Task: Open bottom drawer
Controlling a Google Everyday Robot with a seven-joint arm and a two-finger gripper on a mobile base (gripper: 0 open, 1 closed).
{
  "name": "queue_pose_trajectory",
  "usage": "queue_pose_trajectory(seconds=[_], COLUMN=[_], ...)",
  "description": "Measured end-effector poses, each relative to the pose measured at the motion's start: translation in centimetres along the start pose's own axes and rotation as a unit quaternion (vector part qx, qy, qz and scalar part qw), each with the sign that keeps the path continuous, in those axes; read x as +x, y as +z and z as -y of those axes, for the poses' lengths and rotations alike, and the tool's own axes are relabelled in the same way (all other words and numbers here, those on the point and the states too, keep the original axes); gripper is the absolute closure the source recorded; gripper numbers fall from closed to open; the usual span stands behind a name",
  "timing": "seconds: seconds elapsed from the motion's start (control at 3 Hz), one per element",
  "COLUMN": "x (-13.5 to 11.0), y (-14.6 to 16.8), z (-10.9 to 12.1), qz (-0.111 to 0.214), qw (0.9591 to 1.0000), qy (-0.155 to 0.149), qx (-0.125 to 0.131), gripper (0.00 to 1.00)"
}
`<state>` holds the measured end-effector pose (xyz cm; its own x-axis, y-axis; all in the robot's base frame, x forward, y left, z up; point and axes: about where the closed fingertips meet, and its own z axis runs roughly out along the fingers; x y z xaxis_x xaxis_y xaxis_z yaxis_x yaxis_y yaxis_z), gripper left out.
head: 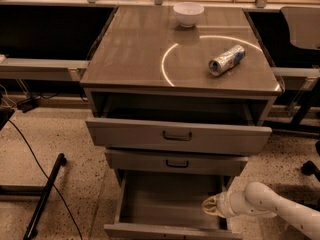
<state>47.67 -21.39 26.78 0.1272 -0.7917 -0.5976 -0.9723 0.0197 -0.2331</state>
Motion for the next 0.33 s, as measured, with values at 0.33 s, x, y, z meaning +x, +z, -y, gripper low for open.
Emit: queue_pose_trajectory(seconds=[0.33], x=[0.16], y=[0.00], z=[-0.27], qz=[0.001], qw=[1.0000], qy=[0.001], qx=[0.001], gripper=[0.58])
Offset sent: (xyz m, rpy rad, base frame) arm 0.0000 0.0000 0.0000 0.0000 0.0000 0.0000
